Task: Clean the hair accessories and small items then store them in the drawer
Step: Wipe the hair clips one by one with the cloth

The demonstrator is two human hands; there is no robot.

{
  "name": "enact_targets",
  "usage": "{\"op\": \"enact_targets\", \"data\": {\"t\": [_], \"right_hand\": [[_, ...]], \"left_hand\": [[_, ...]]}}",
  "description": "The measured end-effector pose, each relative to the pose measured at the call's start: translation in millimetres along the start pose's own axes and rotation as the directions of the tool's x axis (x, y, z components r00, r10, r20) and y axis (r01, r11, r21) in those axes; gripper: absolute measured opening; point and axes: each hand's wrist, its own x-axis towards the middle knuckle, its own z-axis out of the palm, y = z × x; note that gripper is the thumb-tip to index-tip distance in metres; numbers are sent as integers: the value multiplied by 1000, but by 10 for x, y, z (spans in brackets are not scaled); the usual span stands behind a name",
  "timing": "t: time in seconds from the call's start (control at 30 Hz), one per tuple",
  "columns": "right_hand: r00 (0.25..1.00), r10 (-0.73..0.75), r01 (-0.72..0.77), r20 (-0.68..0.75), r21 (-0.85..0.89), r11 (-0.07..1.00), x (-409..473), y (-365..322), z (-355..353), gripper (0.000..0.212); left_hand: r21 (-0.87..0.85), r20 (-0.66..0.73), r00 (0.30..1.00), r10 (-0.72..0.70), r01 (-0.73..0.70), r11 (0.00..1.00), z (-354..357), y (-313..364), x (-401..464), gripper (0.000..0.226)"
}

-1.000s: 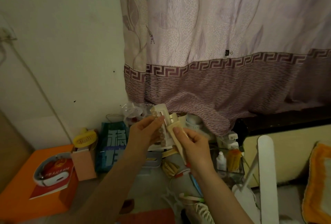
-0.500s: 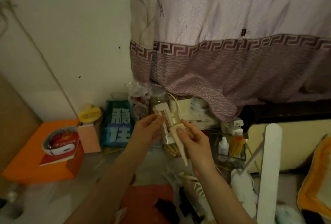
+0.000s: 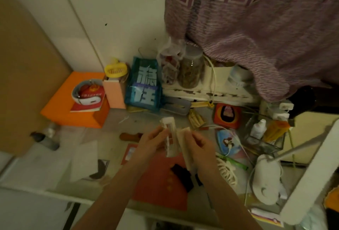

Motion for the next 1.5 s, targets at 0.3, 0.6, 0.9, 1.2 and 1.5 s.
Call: {"op": "enact_targets", "data": {"t": [0.3, 0.6, 0.9, 1.2, 1.5], "right_hand": [[980, 198, -194, 26, -121, 974, 7, 624, 343, 15], [927, 353, -369, -124, -151, 917, 346, 1047, 811, 10], [842, 461, -482, -279, -8, 876, 725, 1380, 1137, 16], [786, 525, -574, -327, -71, 816, 1022, 1586, 1185, 24], [813, 512, -560, -277, -133, 818, 1072, 1601, 1135, 22]], "left_hand": [[30, -132, 976, -171, 176, 984, -427, -736, -23, 19], [155, -176, 943, -282, 309, 938, -927, -1054, 559, 40], [303, -80, 947, -311, 320, 898, -1247, -1309, 1274, 38], [353, -134, 957, -258, 290, 890, -1267, -1533, 1511, 25], [482, -236, 956, -174, 271, 833, -1244, -1577, 1539, 27]]}}
